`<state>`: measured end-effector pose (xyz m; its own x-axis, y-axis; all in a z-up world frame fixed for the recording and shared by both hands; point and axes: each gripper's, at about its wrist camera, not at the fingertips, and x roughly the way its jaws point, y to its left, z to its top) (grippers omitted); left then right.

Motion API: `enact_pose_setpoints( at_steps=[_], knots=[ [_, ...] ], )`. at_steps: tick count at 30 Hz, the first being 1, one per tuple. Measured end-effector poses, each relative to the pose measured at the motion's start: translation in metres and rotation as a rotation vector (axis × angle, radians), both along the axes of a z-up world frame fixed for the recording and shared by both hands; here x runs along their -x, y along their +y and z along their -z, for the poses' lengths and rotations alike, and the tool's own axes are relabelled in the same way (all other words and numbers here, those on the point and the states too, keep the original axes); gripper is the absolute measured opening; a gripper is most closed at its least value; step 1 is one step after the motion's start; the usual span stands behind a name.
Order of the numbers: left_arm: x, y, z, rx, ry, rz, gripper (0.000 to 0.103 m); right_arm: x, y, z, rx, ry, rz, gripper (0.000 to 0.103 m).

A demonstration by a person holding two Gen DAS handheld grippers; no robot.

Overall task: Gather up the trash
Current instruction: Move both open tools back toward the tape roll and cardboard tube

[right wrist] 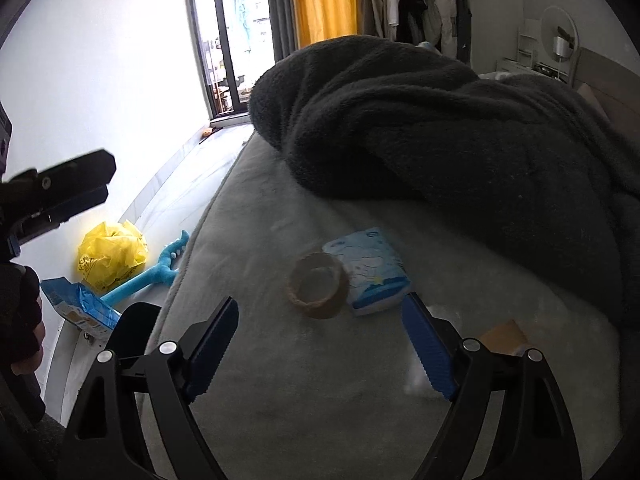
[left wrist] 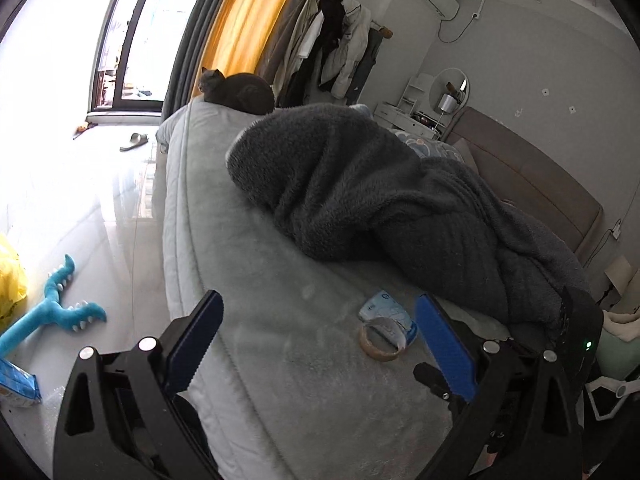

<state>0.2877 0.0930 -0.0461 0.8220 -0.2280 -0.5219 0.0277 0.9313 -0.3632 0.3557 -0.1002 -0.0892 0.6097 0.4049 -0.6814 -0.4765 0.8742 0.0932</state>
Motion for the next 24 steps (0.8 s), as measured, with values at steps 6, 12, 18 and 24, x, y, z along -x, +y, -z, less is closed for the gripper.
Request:
enact_pose_setpoints(
  at_steps=[6, 12, 18, 24],
  knots=[
    [-0.009, -0.021, 0.011, 0.002, 0.032, 0.023, 0.098, -0.005, -0.033, 0.000, -0.055, 0.015, 0.052, 0.085],
    [-0.015, -0.040, 0.021, 0.002, 0.057, 0.046, 0.098, -0.013, -0.065, 0.002, -0.127, 0.044, 0.099, 0.086],
    [-0.023, -0.054, 0.031, -0.024, 0.078, 0.043, 0.098, -0.020, -0.092, 0.015, -0.196, 0.074, 0.147, 0.087],
    [-0.027, -0.064, 0.037, -0.053, 0.061, 0.042, 0.098, -0.025, -0.118, 0.023, -0.278, 0.067, 0.188, 0.087]
  ],
)
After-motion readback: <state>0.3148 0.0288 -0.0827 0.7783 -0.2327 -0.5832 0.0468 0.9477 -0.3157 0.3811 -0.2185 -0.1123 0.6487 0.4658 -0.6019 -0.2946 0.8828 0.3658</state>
